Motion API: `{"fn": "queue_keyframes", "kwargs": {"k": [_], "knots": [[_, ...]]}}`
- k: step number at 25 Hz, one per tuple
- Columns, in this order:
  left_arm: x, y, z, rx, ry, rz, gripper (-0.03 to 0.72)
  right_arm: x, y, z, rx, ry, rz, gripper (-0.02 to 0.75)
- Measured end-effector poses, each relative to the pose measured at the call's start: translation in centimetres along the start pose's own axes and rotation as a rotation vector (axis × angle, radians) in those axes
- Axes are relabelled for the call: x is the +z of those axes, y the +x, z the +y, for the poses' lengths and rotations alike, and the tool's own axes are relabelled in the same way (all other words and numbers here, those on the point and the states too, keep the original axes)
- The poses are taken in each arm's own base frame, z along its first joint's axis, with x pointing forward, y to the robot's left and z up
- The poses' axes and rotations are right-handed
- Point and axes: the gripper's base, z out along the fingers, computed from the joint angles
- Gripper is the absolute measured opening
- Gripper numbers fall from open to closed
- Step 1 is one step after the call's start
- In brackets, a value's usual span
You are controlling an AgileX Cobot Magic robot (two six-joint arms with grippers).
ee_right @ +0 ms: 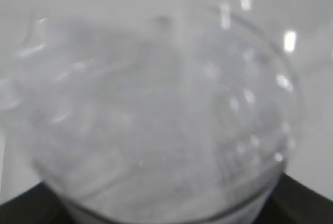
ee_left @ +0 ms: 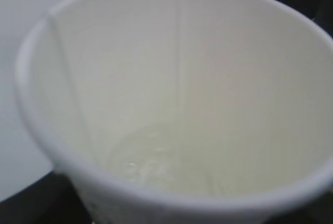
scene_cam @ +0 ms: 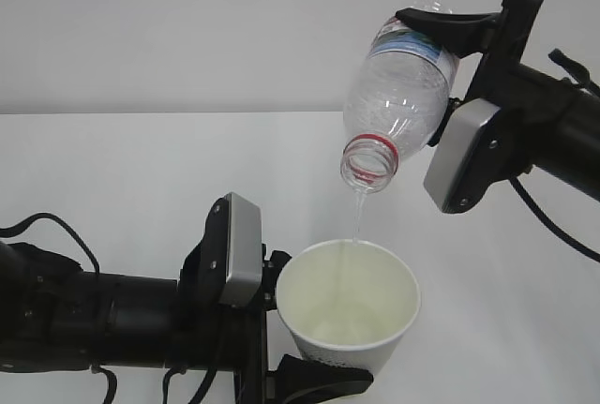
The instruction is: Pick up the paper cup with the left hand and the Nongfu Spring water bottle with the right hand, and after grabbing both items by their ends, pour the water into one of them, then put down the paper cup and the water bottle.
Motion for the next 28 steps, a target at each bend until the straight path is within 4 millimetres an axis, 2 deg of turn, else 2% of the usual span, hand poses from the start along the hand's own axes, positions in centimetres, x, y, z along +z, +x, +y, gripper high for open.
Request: {"fn": "queue_keyframes", "kwargs": {"k": [28], "knots": [[0.0,0.0,0.0,0.0,0.0,0.0,0.57,0.0,0.0,0.0,-0.035,0.0,0.0,0.483]]}}
